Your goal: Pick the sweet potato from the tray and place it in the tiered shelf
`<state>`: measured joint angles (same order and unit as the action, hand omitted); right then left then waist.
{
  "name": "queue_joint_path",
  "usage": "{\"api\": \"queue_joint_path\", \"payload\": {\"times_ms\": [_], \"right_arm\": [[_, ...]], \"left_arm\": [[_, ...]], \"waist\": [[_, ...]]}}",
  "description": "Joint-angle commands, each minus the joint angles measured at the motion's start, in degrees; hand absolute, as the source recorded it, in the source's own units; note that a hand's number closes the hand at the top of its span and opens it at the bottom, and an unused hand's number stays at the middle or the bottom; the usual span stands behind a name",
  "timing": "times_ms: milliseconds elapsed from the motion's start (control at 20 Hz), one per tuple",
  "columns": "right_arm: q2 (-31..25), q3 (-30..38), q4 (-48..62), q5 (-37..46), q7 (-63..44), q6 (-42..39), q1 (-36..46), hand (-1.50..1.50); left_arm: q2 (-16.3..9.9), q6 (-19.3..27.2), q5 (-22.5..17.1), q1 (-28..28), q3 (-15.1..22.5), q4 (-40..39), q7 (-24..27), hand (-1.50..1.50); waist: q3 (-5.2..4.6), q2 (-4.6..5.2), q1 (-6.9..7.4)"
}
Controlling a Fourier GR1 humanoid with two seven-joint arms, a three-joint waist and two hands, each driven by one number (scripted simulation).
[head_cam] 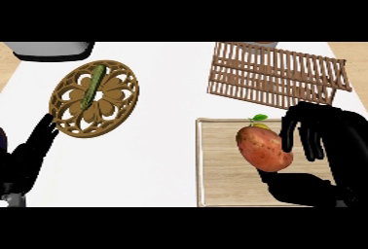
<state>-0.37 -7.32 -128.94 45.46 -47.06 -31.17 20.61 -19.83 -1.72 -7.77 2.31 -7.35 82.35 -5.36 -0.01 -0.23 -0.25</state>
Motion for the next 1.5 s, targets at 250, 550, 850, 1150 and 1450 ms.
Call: {"api": "queue_joint_path", "payload": {"times_ms": [250, 550, 850, 1150, 1450], "right_arm": [[0.36, 12.1, -5.21, -10.29, -14.34, -7.55, 19.17, 1.5], [-9.29, 18.74, 1.87, -7.26, -13.21, -10.01, 29.19, 1.5], [-12.91, 18.25, 8.6, -6.18, -14.52, -12.53, 35.88, 1.5], [-16.2, 17.56, 18.97, -2.42, -9.29, -8.43, 39.5, 1.5], [-20.93, 17.82, 28.86, 2.16, -2.19, -3.73, 39.52, 1.5]], "left_arm": [[-0.1, -1.16, 0.61, -1.9, -1.06, -1.7, 0.05, 0.0], [1.24, -0.01, 1.62, -0.34, 0.09, 2.04, -1.95, 0.0], [-1.09, -2.47, 0.02, -2.31, -3.04, -1.61, -0.72, 0.0], [2.15, -0.6, 3.17, -1.76, -0.36, -1.32, 0.92, 0.0], [2.06, -2.05, 2.08, -2.12, -1.08, -1.09, -1.06, 0.0]], "waist": [[-0.05, 0.04, 0.12], [-0.05, -0.1, 0.16], [-0.1, -0.03, 0.12], [-0.07, 0.22, 0.63], [-0.03, 0.34, 0.86]]}}
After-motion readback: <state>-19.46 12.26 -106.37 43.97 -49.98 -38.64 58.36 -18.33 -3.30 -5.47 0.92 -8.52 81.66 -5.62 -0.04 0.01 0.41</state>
